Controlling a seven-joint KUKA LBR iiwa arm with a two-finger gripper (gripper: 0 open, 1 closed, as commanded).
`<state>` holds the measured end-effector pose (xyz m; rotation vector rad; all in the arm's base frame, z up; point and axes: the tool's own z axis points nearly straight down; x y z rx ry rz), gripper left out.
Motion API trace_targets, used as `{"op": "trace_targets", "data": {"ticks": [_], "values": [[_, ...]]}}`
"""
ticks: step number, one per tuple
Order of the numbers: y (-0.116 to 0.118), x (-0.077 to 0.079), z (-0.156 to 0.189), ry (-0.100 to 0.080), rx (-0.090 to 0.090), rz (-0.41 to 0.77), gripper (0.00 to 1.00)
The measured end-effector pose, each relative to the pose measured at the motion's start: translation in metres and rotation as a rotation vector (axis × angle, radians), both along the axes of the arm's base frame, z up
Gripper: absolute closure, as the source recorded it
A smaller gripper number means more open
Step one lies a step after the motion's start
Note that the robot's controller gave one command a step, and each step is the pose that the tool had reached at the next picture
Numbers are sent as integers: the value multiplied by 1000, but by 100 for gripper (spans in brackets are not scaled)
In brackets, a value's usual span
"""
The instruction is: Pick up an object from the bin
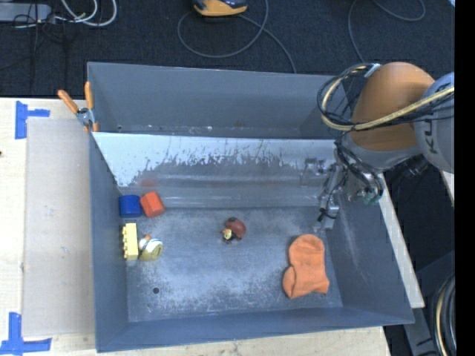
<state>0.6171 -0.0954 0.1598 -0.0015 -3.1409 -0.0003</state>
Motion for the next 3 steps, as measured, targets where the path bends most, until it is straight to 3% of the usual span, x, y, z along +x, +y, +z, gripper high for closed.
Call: {"op": "trace_targets", "data": {"ticks": [1,2,3], "values": [[-4,-58,-39,3,1,156,0],[59,-42,-34,2,1,346,0],[26,-102,-48,1,4,548,0]]}}
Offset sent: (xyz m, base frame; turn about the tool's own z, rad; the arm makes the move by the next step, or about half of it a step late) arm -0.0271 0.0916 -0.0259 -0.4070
